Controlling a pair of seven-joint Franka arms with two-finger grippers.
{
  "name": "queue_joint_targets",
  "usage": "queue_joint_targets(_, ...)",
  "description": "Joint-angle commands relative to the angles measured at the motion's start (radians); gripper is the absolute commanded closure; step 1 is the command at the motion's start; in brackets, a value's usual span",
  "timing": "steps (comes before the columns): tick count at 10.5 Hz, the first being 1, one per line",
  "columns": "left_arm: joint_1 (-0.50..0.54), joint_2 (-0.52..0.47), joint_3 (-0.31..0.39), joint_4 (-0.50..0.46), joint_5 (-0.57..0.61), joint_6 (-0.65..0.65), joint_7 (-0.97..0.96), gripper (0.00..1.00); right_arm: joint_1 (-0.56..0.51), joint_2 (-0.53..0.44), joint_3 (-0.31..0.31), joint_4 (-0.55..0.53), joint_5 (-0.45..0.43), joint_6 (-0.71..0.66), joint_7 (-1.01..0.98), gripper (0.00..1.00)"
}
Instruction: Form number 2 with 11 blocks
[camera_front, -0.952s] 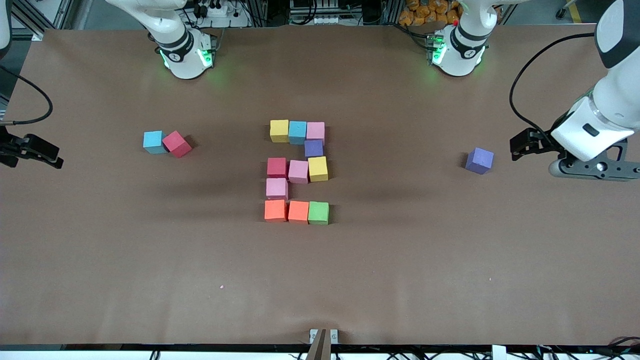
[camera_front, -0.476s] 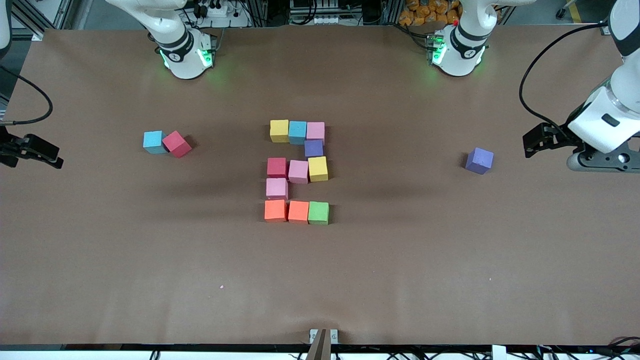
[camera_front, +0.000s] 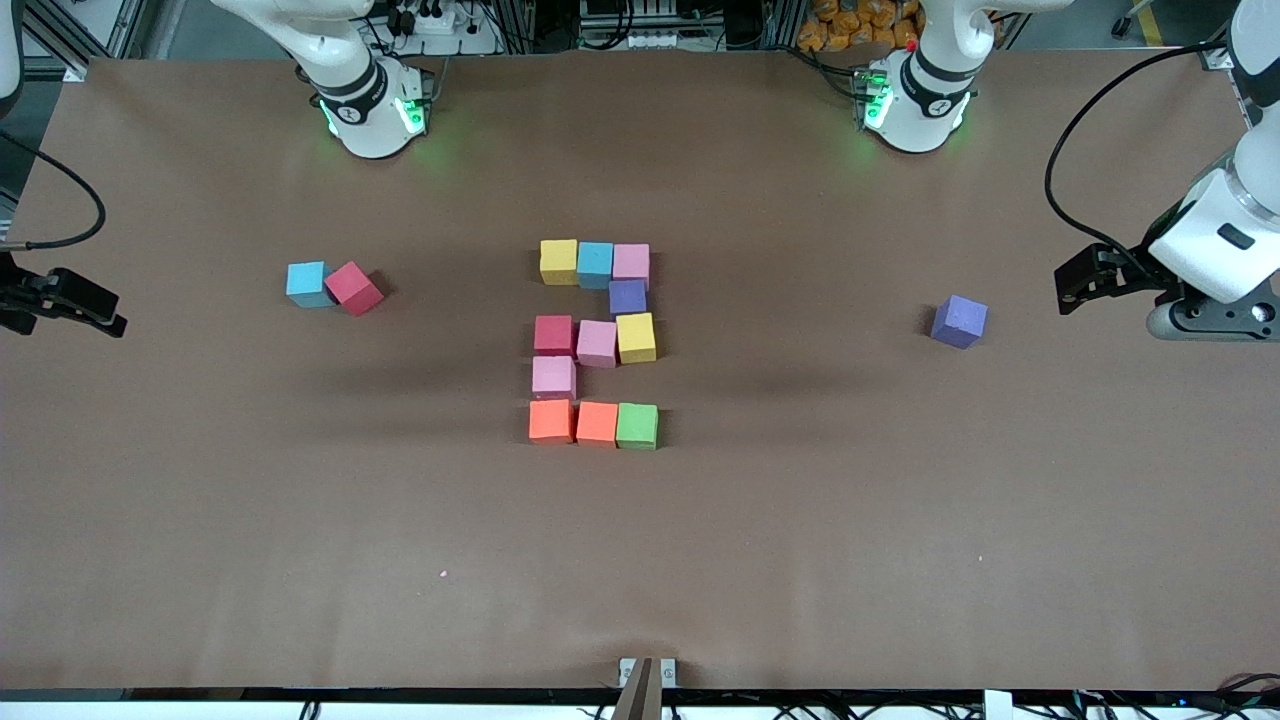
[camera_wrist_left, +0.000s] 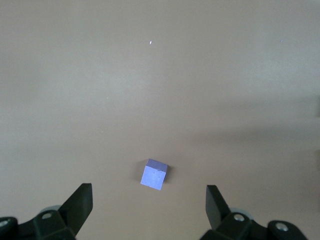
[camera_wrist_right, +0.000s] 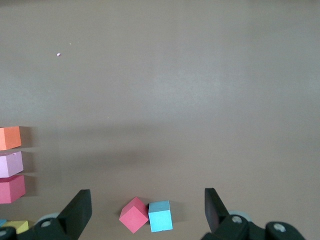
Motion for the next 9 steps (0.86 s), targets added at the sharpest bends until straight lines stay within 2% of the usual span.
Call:
queue_joint_targets(1,-0.002,0.001,0.015,0.012,-0.065,-0.004,0.024,0.0,-0.008,0.004,0.006,0.013,0.005,-0.002,0.013,0.0)
queue_joint_targets(9,0.0,0.001,0.013,0.011,-0.058,-0.002,0.019,0.0,-0.009,0.004,0.006,0.013,0.003,-0.004,0.013,0.0)
